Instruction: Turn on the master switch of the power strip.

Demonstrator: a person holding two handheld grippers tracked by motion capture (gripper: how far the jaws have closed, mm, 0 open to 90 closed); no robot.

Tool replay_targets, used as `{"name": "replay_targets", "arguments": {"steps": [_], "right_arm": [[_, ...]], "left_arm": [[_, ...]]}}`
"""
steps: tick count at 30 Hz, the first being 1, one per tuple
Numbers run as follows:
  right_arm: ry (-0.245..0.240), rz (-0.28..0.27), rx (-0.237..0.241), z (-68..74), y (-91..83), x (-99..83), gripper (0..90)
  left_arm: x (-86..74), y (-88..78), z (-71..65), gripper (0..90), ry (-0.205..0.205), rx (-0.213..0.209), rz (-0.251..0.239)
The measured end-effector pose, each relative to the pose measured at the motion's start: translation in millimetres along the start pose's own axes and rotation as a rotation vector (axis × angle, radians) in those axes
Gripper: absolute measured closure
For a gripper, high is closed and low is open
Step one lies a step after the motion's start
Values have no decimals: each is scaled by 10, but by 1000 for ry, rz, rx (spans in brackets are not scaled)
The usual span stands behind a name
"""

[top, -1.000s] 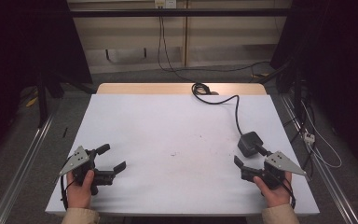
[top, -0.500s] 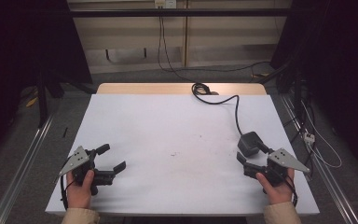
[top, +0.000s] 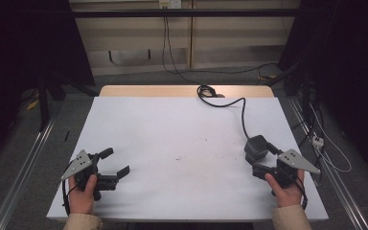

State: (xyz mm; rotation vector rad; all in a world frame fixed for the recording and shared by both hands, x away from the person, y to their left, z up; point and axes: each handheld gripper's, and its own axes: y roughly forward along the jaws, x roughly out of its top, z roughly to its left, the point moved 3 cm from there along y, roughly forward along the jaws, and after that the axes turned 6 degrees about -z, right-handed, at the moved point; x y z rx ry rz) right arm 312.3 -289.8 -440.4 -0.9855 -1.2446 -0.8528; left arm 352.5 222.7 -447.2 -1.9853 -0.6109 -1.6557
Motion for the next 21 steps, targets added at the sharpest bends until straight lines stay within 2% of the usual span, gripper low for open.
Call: {"name": "replay_targets", "arguments": {"steps": [21], "right_arm": [[0,0,-10,-43,51,59,220]], "left_arm": [[6,-4,-4,18,5,-2,-3]]}}
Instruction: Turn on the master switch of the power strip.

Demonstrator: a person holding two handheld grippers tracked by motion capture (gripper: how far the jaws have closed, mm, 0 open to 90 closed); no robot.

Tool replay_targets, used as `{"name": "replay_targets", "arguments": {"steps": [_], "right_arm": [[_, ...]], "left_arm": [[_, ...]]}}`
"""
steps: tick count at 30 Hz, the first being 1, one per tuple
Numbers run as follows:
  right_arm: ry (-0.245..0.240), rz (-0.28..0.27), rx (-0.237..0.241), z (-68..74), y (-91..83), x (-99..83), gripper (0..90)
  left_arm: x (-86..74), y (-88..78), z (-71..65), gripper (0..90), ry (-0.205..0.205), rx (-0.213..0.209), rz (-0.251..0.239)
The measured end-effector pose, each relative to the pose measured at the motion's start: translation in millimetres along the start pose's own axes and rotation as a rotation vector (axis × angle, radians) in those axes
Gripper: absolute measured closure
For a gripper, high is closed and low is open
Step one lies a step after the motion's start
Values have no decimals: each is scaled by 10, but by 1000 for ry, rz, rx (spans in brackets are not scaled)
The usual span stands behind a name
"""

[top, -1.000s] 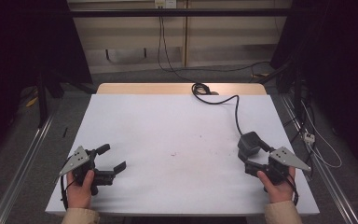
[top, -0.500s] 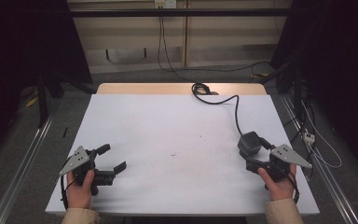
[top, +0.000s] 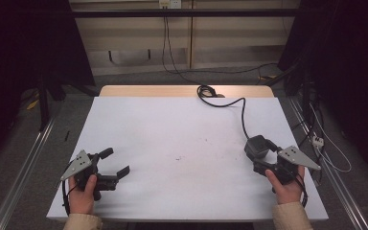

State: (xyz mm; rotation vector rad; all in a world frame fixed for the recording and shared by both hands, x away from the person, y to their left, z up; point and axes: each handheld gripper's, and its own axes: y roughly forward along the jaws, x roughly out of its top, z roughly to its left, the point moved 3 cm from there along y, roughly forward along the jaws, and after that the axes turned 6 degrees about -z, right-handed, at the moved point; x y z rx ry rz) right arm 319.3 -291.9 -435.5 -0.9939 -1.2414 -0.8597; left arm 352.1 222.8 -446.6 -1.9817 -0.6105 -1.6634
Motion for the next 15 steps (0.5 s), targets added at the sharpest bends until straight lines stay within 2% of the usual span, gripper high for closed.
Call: {"name": "replay_targets", "arguments": {"steps": [12,13,15], "right_arm": [[9,12,-8,-29,31,16,279],[8,16,-4,-33,31,17,313],[14,18,-2,-33,29,19,322]], "left_arm": [[-2,4,-4,18,1,-1,0],[-2,3,-4,18,1,-1,0],[-1,3,-4,18,1,-1,-1]]}}
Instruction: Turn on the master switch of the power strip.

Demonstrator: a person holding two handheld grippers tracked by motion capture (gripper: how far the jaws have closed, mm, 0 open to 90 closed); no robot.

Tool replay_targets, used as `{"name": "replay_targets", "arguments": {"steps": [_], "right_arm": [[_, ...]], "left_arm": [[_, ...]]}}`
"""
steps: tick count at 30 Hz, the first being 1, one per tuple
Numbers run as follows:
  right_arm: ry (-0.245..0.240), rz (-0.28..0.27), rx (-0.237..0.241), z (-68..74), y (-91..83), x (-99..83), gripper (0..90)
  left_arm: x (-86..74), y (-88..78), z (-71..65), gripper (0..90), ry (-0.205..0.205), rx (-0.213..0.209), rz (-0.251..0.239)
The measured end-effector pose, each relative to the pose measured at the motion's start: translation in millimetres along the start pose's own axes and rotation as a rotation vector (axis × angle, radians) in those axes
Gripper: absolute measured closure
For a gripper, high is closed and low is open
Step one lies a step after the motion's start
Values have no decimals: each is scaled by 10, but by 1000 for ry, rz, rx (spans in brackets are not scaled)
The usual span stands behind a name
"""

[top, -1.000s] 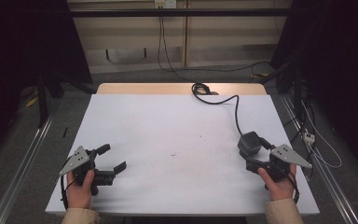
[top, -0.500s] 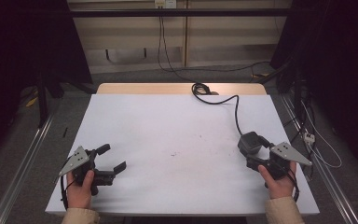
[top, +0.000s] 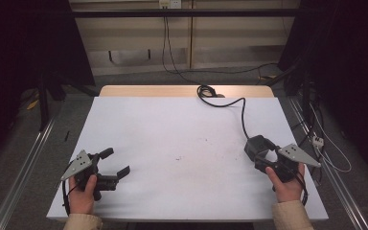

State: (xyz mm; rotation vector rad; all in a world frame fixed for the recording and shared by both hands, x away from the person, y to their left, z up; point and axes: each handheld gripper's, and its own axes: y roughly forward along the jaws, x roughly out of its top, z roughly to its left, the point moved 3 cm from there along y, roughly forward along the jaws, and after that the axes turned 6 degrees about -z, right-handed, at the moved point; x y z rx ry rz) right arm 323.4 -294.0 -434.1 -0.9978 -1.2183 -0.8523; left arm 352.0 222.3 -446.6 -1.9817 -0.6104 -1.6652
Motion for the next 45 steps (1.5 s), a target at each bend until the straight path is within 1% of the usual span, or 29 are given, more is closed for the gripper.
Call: {"name": "replay_targets", "arguments": {"steps": [1,2,3,6,13,17,21,29,32,38,45], "right_arm": [[2,1,2,-3,0,3,336],[4,-1,2,-9,0,13,391],[4,-1,2,-9,0,13,391],[14,1,-5,-36,4,34,446],[26,7,-15,-86,20,38,480],[30,3,-10,-101,20,55,519],[26,10,-15,-131,24,67,562],[23,13,-23,-163,34,82,622],[28,17,-25,-172,38,83,636],[18,27,-35,-204,42,88,667],[18,37,-46,-232,44,101,695]], "left_arm": [[1,1,0,19,0,0,-2],[0,1,-1,18,0,0,0],[-1,1,-2,18,0,1,0],[0,4,-7,18,4,0,0],[-1,4,-6,18,4,3,1],[0,7,-10,18,2,1,-1],[1,8,-12,18,3,1,0],[1,16,-17,18,10,-5,4],[0,17,-19,18,10,-4,4],[-1,23,-24,18,10,-5,7],[-2,28,-23,18,9,-5,6]]}}
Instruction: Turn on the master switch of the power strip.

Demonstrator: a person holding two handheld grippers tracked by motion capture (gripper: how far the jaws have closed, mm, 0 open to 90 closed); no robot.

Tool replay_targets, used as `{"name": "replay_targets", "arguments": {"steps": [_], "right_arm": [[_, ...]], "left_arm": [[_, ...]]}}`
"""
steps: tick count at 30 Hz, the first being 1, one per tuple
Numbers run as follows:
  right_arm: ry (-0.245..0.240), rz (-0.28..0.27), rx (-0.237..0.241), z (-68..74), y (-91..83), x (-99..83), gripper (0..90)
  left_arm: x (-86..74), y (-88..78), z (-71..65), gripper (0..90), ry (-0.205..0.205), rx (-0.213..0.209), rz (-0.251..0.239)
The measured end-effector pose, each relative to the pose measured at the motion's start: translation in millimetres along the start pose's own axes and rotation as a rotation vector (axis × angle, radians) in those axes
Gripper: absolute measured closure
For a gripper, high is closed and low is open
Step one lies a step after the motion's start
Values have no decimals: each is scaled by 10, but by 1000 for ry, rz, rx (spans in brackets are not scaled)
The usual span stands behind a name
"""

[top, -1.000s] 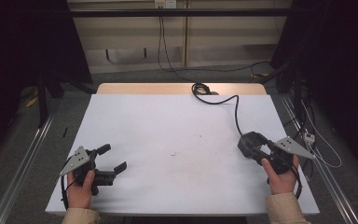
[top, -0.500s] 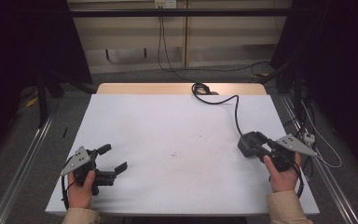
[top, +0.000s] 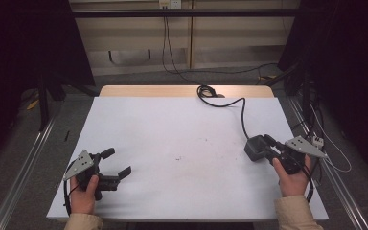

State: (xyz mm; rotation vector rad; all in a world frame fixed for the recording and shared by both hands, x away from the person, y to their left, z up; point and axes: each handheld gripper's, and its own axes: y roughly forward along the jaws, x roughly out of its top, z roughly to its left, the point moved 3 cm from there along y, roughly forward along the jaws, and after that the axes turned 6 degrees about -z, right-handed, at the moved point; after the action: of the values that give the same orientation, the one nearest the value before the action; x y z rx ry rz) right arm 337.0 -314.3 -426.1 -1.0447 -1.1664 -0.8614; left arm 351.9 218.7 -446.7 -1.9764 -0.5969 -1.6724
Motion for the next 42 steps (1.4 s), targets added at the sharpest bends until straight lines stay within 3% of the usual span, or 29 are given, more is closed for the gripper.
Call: {"name": "replay_targets", "arguments": {"steps": [23,42], "right_arm": [[31,19,-18,-106,17,7,787],[18,39,-23,-121,35,-19,900]], "left_arm": [[1,5,-4,18,4,-1,2],[-1,14,-14,19,2,-1,1]]}}
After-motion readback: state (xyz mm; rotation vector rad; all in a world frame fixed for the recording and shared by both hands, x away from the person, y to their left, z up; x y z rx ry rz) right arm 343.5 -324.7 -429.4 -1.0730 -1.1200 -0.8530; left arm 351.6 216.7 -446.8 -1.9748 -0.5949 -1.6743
